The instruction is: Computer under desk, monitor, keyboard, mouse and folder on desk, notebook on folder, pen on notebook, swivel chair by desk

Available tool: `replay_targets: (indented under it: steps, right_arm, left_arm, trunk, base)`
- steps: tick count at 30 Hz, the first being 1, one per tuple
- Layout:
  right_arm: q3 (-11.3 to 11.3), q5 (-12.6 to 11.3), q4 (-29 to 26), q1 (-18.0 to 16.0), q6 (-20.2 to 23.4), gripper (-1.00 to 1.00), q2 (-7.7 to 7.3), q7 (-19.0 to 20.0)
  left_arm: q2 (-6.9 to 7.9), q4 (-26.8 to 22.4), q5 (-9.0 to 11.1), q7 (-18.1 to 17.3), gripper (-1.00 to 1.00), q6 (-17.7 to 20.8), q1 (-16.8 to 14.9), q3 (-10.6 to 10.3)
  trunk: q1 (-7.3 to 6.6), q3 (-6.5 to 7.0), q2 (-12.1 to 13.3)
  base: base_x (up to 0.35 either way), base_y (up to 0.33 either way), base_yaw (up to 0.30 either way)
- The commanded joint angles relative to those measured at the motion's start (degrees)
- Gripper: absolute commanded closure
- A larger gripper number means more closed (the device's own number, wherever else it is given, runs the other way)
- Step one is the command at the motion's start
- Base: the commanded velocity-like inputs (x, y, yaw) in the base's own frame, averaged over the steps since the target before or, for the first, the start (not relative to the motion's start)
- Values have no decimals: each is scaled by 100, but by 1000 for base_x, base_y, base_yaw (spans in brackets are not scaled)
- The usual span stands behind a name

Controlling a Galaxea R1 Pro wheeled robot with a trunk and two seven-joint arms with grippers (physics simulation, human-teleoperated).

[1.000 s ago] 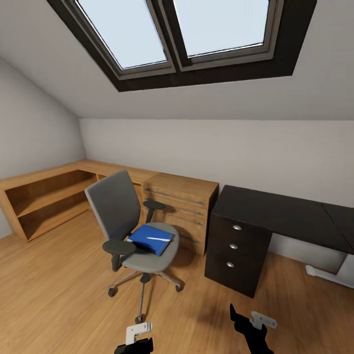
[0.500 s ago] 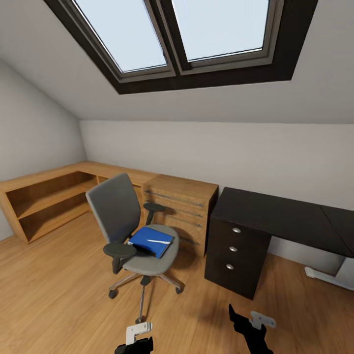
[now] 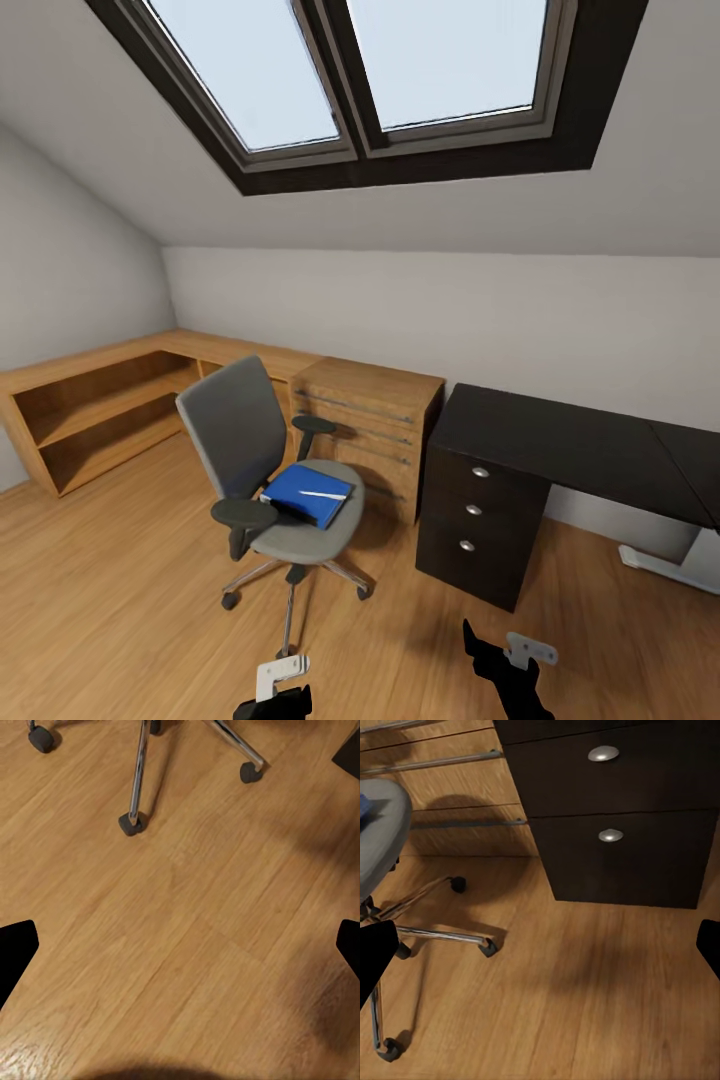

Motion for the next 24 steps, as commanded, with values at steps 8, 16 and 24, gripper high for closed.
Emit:
replay_targets:
  steps: [8,16,24]
  right_arm:
    - [-30,-44,8,-6,-22,-100,-1,60]
    - [-30,-44,9,-6,-23,-100,-1,60]
    - [-30,-44,15,-6,-23,-100,-1,58]
  left_arm:
    - [5,-11,26,37,-100,5,-4,-16]
    - [5,-11,27,35,-100,3,-4,-16]
    - [5,-11,30,35,-100,1,-4,-16]
  trunk:
    - [0,-7,-4]
    - [0,-7,-4]
    - [0,-7,-4]
  base:
    - [17,0,-151]
    - [230,0,-268]
    - [64,0,-294]
